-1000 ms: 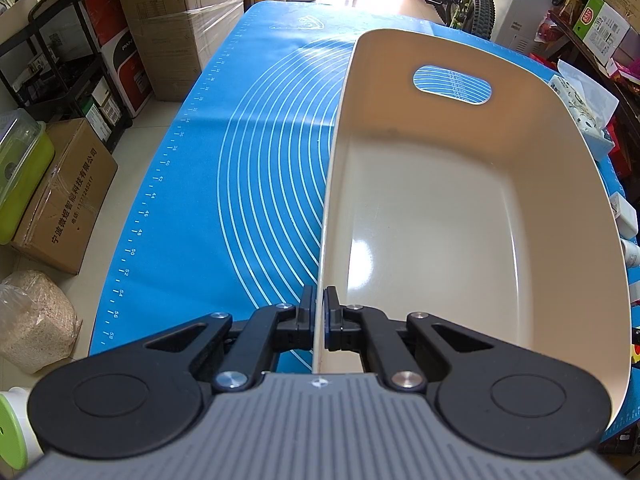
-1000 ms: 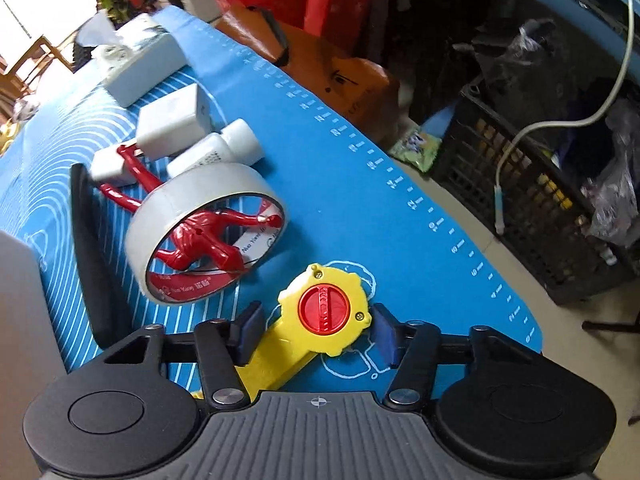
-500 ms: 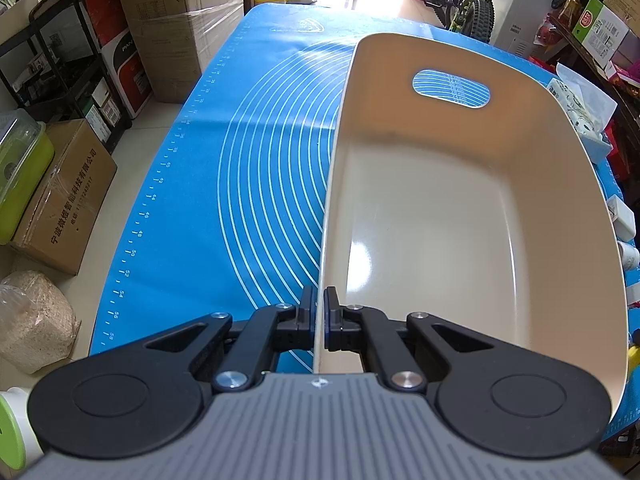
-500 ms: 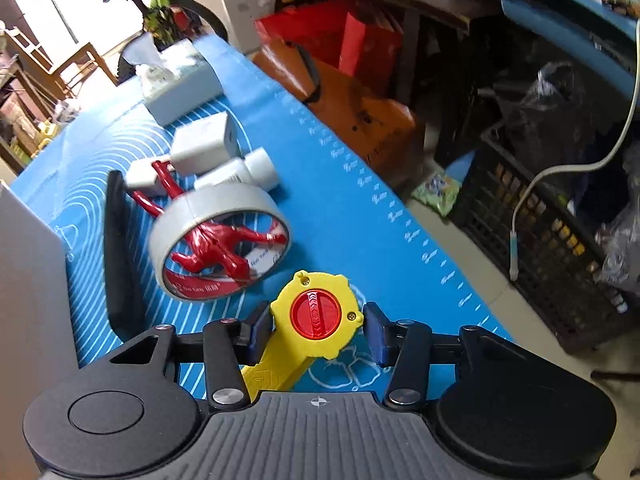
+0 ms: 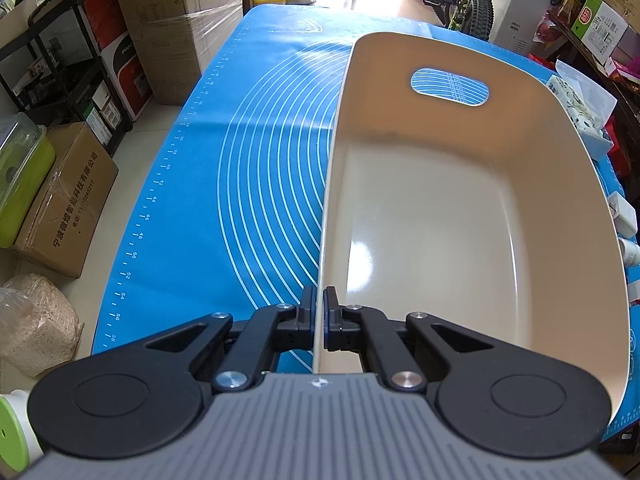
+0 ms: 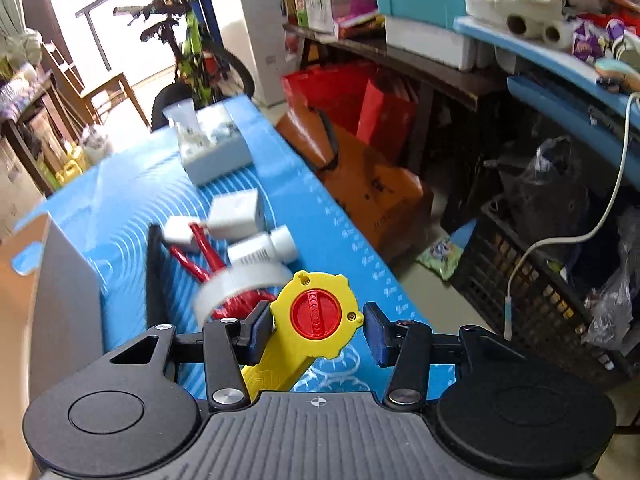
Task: Organize rigid objects
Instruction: 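Carry the yellow tool into the basket with the right tool and release it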
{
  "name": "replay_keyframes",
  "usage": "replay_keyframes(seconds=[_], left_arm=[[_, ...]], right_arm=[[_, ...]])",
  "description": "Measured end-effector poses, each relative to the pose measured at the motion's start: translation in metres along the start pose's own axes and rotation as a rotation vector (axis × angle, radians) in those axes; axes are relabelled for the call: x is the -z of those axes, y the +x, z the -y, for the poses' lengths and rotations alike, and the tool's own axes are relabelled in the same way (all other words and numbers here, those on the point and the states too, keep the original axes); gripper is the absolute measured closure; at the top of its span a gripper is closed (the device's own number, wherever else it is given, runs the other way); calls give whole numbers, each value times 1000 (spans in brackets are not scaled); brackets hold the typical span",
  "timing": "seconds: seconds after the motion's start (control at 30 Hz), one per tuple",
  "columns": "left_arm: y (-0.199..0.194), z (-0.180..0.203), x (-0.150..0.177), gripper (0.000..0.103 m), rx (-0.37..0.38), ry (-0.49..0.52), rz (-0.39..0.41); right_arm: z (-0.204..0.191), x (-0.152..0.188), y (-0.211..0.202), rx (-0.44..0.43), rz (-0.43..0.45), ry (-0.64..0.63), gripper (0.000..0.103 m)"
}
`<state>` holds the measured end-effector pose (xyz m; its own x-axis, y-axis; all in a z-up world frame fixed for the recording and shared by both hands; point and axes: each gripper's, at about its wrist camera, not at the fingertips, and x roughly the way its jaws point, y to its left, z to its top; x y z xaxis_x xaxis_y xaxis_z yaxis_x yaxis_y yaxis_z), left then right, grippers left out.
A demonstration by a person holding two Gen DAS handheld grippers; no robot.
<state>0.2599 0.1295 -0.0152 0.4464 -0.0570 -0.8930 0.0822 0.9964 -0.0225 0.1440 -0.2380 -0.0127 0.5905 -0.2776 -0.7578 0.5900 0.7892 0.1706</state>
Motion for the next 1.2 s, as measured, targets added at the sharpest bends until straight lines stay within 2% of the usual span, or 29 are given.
replay_keyframes(seconds=[0.13,0.3,0.47,0.7,0.83,0.93,1.2], left_arm=[[0,0,0,98,0,1,0],[0,0,0,98,1,-1,-1],[-1,1,0,98,1,-1,-2],[-1,1,0,99,0,0,-2],[-1,2,0,99,-1,5,-1],[-1,2,0,99,-1,5,-2],[-1,3,0,99,-4,7,2]], right_arm=[[-9,-16,-19,-42,48,-14,48],[-40,-36,-42,-115,118,-85,48],[-85,-51,-56,-216,161,-150,48],[-158,-41,-57,-338,188,-275,48],[-193,-33,-51,-396,156,-303,48],[-218,-18,-40,-431,84,-351,48],[-246,28,-2,-418,-54,-407,48]])
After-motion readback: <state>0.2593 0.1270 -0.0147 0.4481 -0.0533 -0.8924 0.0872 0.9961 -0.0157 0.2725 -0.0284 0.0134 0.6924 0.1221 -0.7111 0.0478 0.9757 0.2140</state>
